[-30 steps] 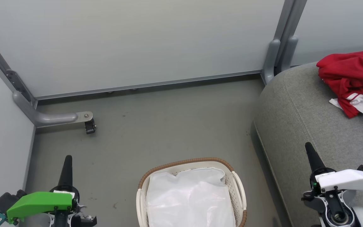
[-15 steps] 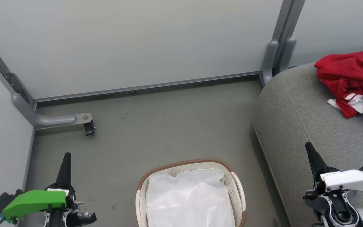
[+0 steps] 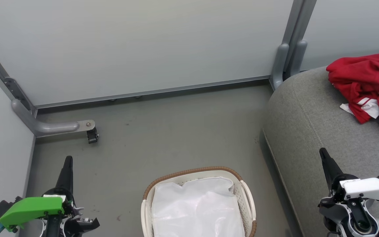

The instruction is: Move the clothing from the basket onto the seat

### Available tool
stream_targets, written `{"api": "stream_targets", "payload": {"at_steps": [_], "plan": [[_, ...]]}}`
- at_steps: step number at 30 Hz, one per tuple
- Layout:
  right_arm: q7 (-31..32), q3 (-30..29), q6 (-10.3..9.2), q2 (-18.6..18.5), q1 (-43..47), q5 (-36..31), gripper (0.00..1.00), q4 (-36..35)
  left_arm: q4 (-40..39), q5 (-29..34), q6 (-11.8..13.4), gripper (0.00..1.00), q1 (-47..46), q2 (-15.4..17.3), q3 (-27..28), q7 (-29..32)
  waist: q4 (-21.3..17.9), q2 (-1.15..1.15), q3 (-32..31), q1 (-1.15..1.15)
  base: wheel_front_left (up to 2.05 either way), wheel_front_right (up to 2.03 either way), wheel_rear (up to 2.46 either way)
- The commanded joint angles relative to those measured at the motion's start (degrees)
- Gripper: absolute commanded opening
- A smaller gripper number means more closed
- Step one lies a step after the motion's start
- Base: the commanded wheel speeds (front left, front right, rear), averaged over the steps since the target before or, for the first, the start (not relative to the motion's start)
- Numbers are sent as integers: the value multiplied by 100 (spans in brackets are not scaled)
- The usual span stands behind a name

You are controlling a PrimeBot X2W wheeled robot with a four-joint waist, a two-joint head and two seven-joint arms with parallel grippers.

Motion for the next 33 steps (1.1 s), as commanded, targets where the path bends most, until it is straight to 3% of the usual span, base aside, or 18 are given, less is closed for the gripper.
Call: {"api": "stream_targets", "payload": {"at_steps": [1, 13, 33], "plan": [[45, -22, 1, -35, 67, 125, 0, -33, -34, -100, -18, 0, -90, 29, 34, 43, -3, 16, -4, 0, 0, 0, 0], [158, -62, 0, -39, 86, 568, 0, -55, -51, -508, -20, 0, -117, 18, 91, 172, -29, 17, -34, 0, 0, 0, 0], [161, -59, 0, -38, 85, 552, 0, -52, -47, -449, -20, 0, -106, -9, 121, 189, -29, 17, -35, 0, 0, 0, 0]]}}
